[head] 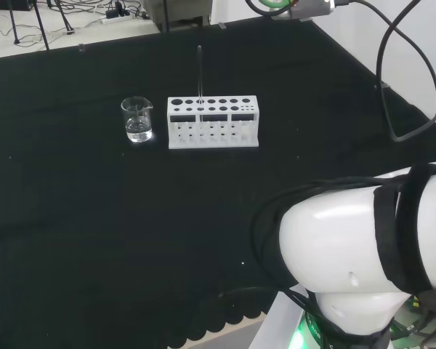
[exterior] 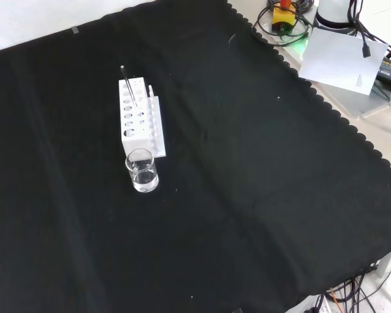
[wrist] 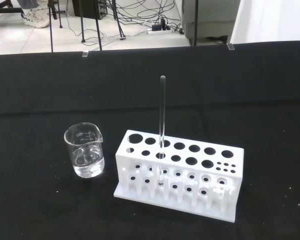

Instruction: Take the glass rod from the white test tube rack.

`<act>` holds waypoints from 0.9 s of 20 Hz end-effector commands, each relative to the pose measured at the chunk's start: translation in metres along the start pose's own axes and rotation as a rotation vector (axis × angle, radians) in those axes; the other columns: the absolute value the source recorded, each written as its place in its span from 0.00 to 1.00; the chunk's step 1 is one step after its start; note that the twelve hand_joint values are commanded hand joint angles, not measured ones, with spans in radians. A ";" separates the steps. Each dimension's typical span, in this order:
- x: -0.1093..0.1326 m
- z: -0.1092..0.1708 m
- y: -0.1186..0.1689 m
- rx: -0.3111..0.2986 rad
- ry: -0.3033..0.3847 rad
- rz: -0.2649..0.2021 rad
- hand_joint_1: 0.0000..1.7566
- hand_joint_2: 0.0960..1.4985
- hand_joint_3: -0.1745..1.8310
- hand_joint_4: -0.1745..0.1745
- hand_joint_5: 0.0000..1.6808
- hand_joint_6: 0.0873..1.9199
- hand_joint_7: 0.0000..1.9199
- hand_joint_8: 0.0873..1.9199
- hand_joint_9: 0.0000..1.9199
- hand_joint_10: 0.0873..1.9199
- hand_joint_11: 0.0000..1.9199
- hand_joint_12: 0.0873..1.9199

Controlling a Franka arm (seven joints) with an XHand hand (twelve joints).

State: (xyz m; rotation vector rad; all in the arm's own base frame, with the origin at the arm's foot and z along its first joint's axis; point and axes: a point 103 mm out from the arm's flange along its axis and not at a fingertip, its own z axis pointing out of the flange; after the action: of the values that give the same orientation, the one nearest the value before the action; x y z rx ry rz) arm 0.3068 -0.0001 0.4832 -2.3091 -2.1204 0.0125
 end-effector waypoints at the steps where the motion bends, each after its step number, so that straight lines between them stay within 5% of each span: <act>1: 0.000 0.003 0.000 -0.008 -0.012 -0.001 0.37 0.48 0.39 0.30 0.00 0.00 0.00 0.07 0.00 0.17 0.00 0.33; 9: 0.008 0.008 0.003 0.002 -0.032 -0.001 0.36 0.54 0.33 0.30 0.00 0.00 0.00 0.07 0.00 0.18 0.00 0.32; 11: 0.010 0.008 0.004 -0.016 -0.005 -0.040 0.36 0.54 0.32 0.30 0.01 0.00 0.00 0.09 0.00 0.21 0.00 0.37; 18: -0.006 0.007 0.028 -0.006 -0.004 -0.030 0.35 0.54 0.33 0.30 0.02 0.00 0.00 0.23 0.02 0.41 0.00 0.62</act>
State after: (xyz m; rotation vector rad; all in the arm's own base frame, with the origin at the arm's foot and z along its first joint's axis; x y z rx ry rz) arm 0.3138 0.0037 0.4752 -2.2879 -2.1592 0.0153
